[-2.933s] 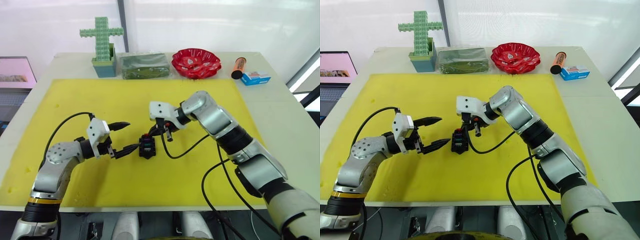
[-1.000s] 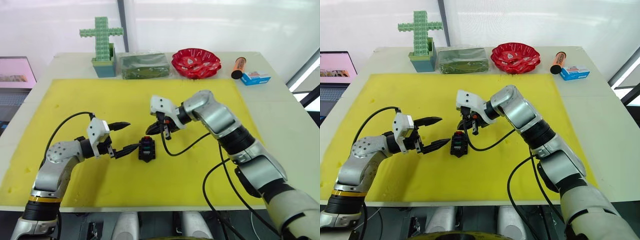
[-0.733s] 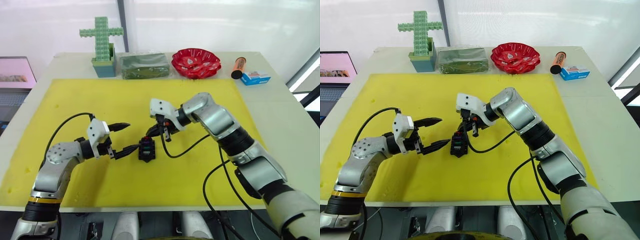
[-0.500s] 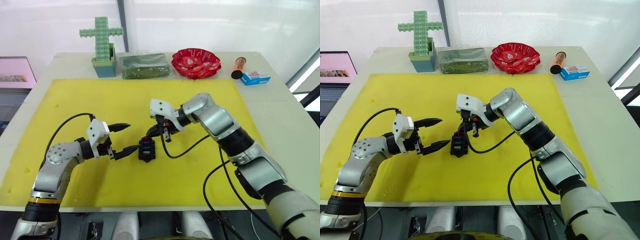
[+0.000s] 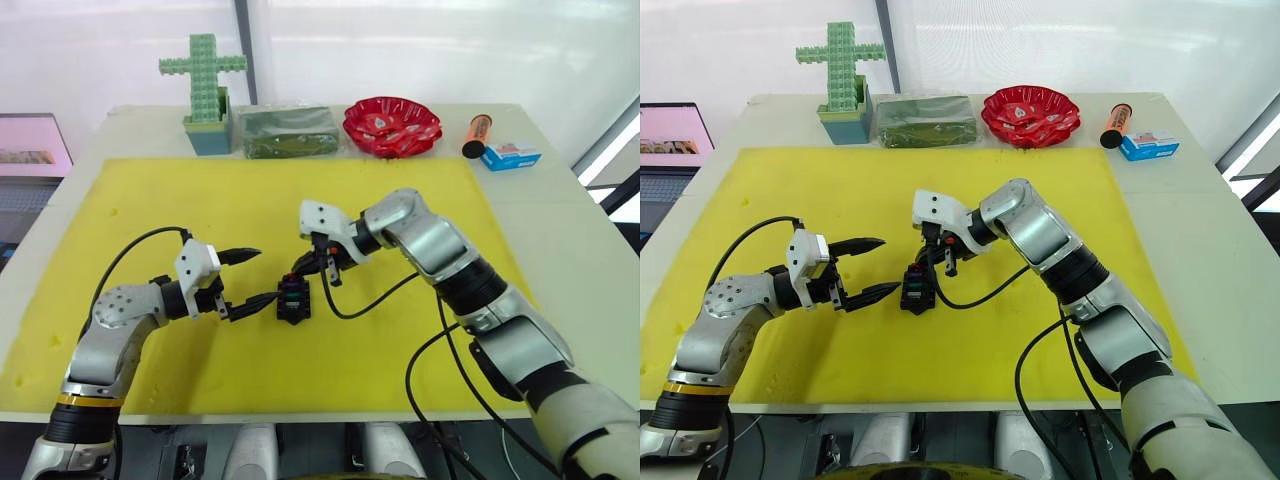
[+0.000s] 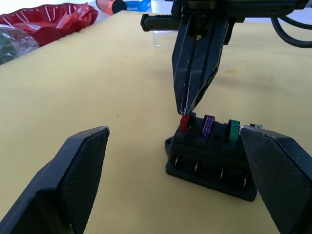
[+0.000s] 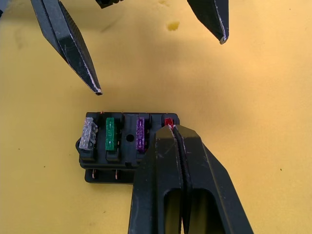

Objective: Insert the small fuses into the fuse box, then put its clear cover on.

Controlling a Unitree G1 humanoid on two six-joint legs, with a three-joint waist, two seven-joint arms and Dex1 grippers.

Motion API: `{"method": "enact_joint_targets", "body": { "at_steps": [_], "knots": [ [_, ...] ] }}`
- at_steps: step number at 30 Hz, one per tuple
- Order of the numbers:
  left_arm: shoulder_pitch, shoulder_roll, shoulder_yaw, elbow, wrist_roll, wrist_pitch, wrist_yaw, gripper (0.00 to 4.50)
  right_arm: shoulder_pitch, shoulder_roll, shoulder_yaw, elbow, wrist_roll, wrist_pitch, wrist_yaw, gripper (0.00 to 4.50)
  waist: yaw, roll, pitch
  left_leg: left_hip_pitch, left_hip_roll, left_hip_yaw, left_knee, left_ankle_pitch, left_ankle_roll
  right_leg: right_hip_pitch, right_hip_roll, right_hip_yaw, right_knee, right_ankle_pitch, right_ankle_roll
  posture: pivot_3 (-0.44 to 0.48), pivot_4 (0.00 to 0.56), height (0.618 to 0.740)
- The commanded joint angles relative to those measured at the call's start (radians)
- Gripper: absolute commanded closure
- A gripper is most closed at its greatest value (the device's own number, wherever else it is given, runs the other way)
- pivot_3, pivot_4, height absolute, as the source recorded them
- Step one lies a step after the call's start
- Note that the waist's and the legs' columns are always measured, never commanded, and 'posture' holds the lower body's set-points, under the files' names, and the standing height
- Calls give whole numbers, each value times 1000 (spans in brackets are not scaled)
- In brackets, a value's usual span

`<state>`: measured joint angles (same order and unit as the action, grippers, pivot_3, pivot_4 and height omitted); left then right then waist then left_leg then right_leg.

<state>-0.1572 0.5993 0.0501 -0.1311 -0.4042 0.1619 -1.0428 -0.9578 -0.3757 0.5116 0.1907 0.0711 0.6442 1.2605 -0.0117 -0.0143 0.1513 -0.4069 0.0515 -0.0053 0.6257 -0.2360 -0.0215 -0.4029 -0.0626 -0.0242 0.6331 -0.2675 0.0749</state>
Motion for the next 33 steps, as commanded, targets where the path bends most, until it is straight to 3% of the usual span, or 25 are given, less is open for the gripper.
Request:
{"method": "enact_joint_targets", "body": {
  "at_steps": [1, 33],
  "knots": [
    [-3, 7, -1, -24, -2, -14, -3, 0, 15, 5, 29, -3, -16, -3, -1, 4479, 0, 0, 0, 0, 0, 0, 0, 0, 0, 0, 0, 0, 0, 0, 0, 0, 150, 740],
    [11, 11, -11, -11, 5, -48, -22, 0, 13, 46, 11, 87, -19, 89, -37, 4479, -1, 0, 0, 8, 0, 0, -3, 0, 0, 7, 0, 0, 0, 0, 0, 0, 150, 740]
  ]
}}
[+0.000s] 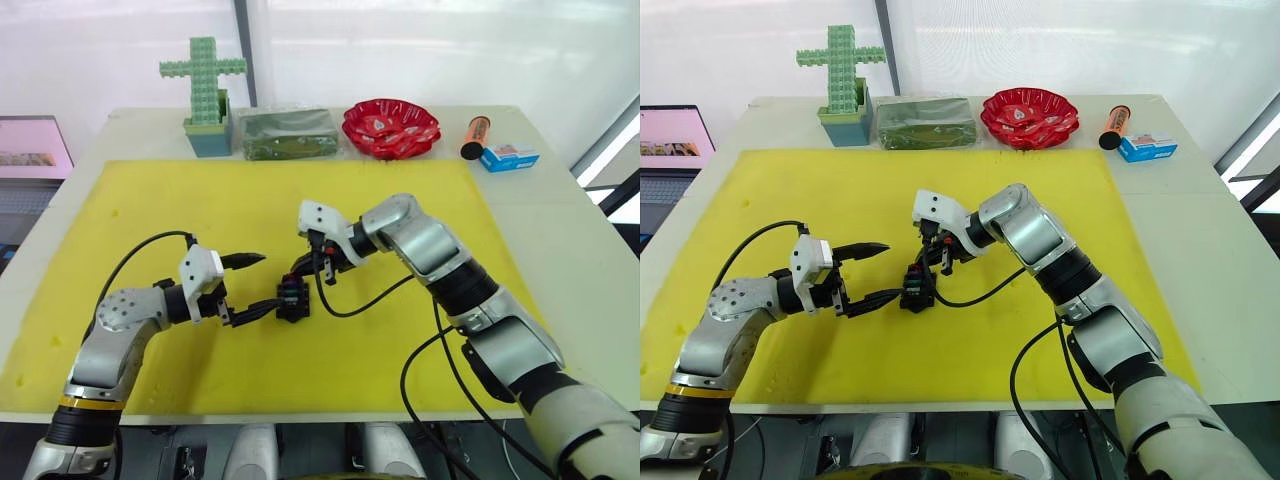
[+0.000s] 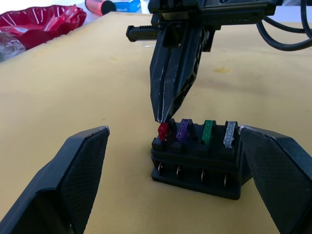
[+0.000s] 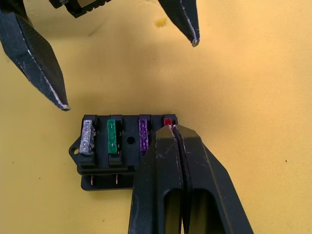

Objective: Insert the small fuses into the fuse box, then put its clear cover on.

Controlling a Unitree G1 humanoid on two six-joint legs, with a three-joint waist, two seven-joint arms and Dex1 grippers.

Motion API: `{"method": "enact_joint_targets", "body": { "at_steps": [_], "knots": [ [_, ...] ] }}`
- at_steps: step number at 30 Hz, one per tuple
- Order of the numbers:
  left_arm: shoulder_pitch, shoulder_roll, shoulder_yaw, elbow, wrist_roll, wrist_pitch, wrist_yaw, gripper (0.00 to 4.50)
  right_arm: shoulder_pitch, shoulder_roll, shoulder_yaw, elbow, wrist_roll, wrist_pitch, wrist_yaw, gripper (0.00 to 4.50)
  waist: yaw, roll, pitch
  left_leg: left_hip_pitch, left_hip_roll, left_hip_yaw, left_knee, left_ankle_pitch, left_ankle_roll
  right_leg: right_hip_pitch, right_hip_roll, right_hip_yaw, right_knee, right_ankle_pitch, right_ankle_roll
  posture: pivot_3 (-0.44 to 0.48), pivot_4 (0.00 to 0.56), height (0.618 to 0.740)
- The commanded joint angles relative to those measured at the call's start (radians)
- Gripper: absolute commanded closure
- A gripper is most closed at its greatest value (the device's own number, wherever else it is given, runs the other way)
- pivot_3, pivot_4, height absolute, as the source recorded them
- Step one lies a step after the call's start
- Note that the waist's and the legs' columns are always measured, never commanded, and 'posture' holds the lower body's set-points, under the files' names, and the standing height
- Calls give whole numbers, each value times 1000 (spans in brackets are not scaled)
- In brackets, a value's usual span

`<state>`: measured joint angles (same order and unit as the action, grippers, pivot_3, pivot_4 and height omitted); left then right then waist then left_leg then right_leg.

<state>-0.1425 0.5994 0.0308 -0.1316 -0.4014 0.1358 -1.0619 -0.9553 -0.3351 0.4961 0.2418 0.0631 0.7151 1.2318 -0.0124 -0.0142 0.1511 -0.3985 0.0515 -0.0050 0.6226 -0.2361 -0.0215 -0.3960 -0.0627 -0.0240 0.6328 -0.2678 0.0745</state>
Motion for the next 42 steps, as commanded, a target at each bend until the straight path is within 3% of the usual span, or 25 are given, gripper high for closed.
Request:
{"method": "enact_joint_targets", "body": {
  "at_steps": [1, 14, 24, 42],
  "knots": [
    [-3, 11, 9, -11, 2, -23, -3, 0, 8, 8, 24, 39, -12, 19, -11, 4479, 0, 0, 0, 0, 0, 0, 0, 0, 0, 0, 0, 0, 0, 0, 0, 0, 150, 740],
    [-1, 14, 9, -8, 0, -28, -6, 0, -3, 15, 15, 58, -9, 38, -20, 4479, 0, 0, 0, 0, 0, 0, -1, 0, 0, 0, 0, 0, 0, 0, 0, 0, 150, 740],
    [-2, 13, 8, -5, 3, -33, -5, 0, 64, -18, 75, -25, -28, 4, 0, 4479, 0, 0, 0, 1, 0, 0, -1, 0, 0, 0, 0, 0, 0, 0, 0, 0, 150, 740],
    [-3, 25, 17, -43, -10, 0, 17, 0, 80, 14, 49, 35, -23, -15, -21, 4479, -1, 0, -1, 8, 0, 1, -7, 0, 0, 4, 0, 0, -2, -1, -1, 0, 150, 740]
  ]
}}
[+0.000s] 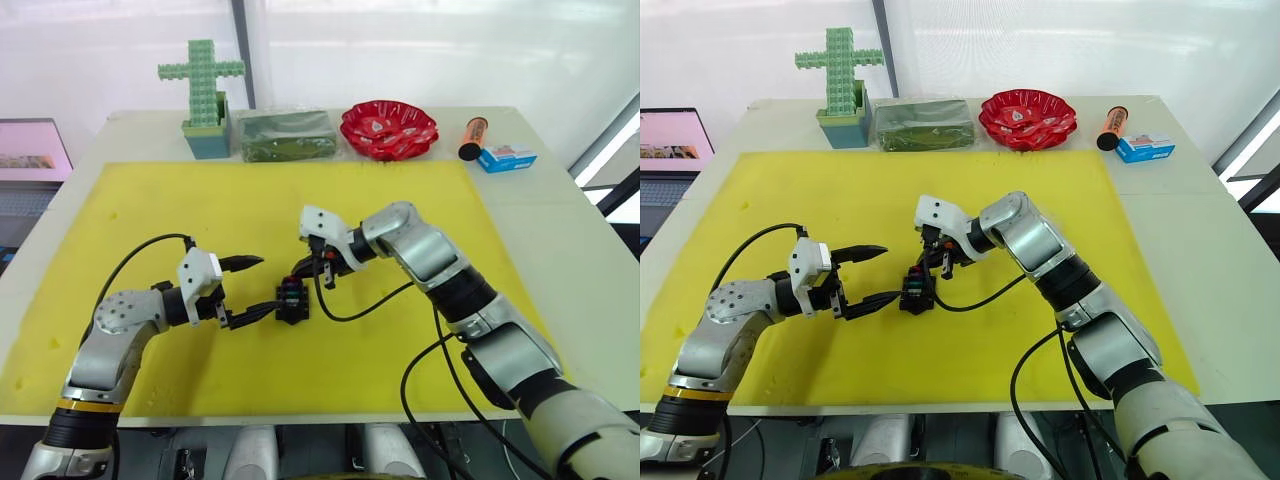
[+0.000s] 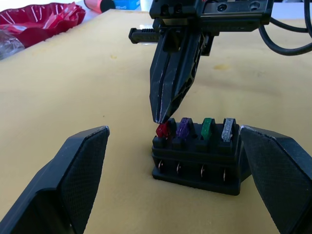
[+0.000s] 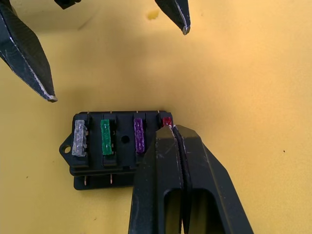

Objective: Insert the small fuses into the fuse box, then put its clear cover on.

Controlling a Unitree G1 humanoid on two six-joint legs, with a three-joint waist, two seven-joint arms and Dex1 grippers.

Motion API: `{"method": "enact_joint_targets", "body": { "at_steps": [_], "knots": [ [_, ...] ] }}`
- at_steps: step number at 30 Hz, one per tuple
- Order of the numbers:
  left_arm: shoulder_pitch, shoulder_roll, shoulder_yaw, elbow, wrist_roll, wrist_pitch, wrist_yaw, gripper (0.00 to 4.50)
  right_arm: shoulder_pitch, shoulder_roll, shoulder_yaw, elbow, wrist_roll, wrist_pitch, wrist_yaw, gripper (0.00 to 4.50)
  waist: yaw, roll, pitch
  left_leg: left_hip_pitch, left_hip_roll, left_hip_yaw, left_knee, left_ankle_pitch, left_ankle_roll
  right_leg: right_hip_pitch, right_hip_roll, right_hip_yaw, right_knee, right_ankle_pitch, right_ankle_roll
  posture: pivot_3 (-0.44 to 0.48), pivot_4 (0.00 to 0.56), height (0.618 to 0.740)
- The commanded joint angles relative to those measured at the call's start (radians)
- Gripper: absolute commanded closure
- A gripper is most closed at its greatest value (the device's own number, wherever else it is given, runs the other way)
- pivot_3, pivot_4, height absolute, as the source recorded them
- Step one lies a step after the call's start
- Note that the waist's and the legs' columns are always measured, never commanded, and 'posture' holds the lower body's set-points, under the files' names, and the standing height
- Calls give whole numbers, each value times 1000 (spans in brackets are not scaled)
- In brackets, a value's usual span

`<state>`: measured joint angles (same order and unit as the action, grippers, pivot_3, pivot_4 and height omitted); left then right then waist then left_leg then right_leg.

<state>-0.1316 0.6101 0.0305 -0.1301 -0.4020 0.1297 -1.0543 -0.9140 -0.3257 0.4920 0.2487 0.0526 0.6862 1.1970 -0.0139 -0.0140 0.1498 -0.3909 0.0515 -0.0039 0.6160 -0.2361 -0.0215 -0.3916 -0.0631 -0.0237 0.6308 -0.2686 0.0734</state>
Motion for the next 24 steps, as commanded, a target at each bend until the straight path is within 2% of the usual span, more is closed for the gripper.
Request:
{"method": "enact_joint_targets", "body": {
  "at_steps": [1, 15, 20, 24],
  "knots": [
    [-15, 15, 16, -46, -10, 8, 11, 0, 39, 4, 50, 25, -11, 6, 16, 4479, 0, 0, 0, 0, 0, 0, 0, 0, 0, 0, 0, 0, 0, 0, 0, 0, 150, 740],
    [-38, 26, 16, -68, -23, 32, 3, 0, 48, -11, -40, -141, 42, 14, -21, 4479, 0, 0, 0, -1, 0, 0, -1, 0, 0, -2, 0, 0, 0, 0, 0, 0, 150, 740],
    [-36, 35, 23, -54, -31, 25, -19, 0, 50, 4, -131, -234, 146, 115, -41, 4479, 0, 0, 1, -2, 0, 0, -1, 0, 0, -3, 0, 0, 0, 0, 0, 0, 150, 740],
    [-35, 37, 28, -27, -31, 7, -38, 0, 54, -9, -159, -283, 182, 124, -63, 4479, 1, 0, 1, -2, 0, 0, -1, 0, 0, -3, 0, 0, 0, 0, 0, 0, 150, 740]
  ]
}}
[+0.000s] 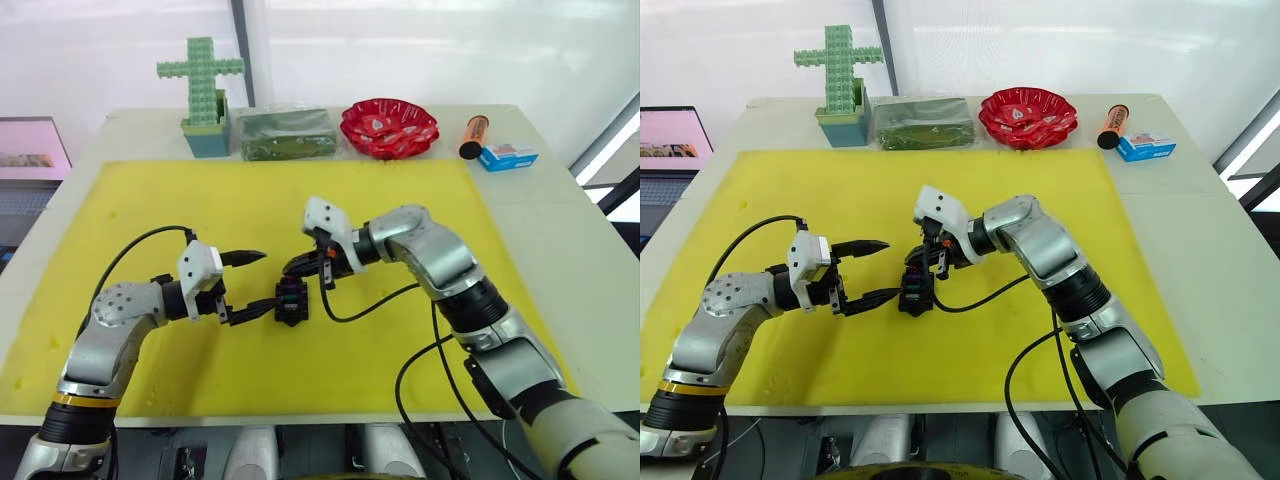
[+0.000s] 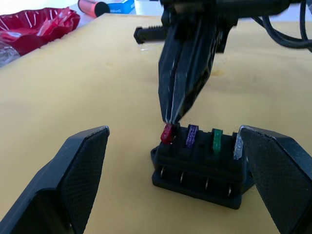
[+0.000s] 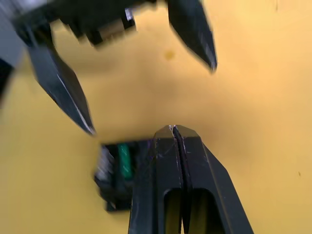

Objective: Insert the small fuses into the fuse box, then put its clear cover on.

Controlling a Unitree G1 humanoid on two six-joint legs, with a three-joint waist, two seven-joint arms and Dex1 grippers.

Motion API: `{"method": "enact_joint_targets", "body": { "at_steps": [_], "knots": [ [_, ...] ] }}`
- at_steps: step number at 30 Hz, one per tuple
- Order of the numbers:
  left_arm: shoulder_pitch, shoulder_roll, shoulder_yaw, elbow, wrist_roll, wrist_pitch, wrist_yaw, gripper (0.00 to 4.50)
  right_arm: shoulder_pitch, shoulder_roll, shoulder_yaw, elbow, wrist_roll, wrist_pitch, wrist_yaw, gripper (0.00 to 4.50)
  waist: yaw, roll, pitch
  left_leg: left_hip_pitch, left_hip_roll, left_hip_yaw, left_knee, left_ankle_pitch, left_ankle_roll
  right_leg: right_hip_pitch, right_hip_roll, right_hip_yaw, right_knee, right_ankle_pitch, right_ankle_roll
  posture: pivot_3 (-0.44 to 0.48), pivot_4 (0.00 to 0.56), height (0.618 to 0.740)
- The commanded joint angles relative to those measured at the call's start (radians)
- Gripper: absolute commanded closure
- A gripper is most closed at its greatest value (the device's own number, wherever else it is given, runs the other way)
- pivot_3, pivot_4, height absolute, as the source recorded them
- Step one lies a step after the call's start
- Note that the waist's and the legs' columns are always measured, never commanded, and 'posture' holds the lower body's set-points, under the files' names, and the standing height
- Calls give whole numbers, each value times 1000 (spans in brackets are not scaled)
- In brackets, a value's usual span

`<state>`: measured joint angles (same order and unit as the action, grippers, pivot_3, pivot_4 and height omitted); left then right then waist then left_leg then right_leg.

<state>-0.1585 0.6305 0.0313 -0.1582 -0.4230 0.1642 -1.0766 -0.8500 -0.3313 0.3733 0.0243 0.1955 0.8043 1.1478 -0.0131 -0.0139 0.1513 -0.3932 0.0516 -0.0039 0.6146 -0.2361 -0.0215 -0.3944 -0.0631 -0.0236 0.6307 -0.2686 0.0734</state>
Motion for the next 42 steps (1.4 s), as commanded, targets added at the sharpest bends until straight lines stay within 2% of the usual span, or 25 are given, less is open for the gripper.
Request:
{"method": "enact_joint_targets", "body": {
  "at_steps": [1, 3, 5, 8, 10, 12, 22, 25, 29, 37, 42],
  "knots": [
    [-8, 18, 29, 6, -10, -32, -20, 0, -9, -7, -48, -71, 48, 7, -21, 4479, 0, 0, 0, 0, 0, 0, 0, 0, 0, 0, 0, 0, 0, 0, 0, 0, 150, 740],
    [-11, 23, 38, 11, -16, -33, -25, 0, -1, -3, -88, -102, 64, 0, -59, 4479, 1, 0, 0, 0, 0, 0, 0, 0, 0, 0, 0, 0, 0, -1, -1, 0, 150, 740],
    [-11, 34, 49, 11, -26, -32, -30, 0, 22, -6, -113, -139, 22, -86, -139, 4479, 1, 0, 0, 0, 0, 0, 0, 0, 0, 0, 0, 0, 0, -1, -1, 0, 150, 740],
    [-11, 48, 82, 5, -40, -30, -27, 0, 53, -62, -139, -162, -1, -136, -170, 4479, 2, 0, 0, -1, 0, 0, 0, 0, 0, -1, 0, 0, 0, -1, -1, 0, 150, 740],
    [-15, 63, 116, 1, -53, -12, -15, 0, 79, -102, -195, -162, 17, -122, -193, 4101, 3, -1, 0, -1, 0, 0, 0, 0, 0, -1, 0, 0, 0, -1, -1, 0, 150, 740],
    [-17, 82, 149, 7, -61, 4, -4, 0, 113, -141, -241, -164, 24, -139, -212, 3562, 2, -1, 0, -1, 0, 1, 0, 0, 0, -1, -1, 0, -1, -1, -2, 0, 150, 740],
    [13, 161, 327, 144, -42, -63, 29, 0, 350, -324, -472, -164, 39, -220, -295, 22, 2, -1, 1, -1, 0, 2, -1, 0, 0, -2, -1, 0, -2, -1, -2, 0, 150, 740],
    [45, 178, 398, 197, -49, -74, 42, 0, 447, -353, -596, -146, 63, -246, -334, 22, 1, 0, 2, -1, 0, 2, -2, 0, 0, -2, -1, 1, -2, -1, -2, 0, 150, 740],
    [95, 183, 454, 232, -50, -93, 51, 0, 530, -388, -681, -141, 78, -268, -355, 22, 2, -1, 2, -1, 0, 3, -2, 0, 0, -2, -1, 1, -2, -2, -3, 0, 150, 740],
    [161, 156, 510, 284, -46, -127, 103, 0, 638, -439, -715, -80, 55, -313, -396, 22, 2, -1, 2, -1, 0, 4, -2, 0, 0, -2, -2, 2, -2, -4, -6, 0, 150, 740],
    [155, 158, 504, 281, -50, -134, 111, 0, 638, -431, -709, -88, 48, -338, -438, 22, 3, -2, 3, -1, 0, 5, -1, 0, 0, -2, -2, 3, -2, -4, -6, 0, 150, 740]
  ]
}}
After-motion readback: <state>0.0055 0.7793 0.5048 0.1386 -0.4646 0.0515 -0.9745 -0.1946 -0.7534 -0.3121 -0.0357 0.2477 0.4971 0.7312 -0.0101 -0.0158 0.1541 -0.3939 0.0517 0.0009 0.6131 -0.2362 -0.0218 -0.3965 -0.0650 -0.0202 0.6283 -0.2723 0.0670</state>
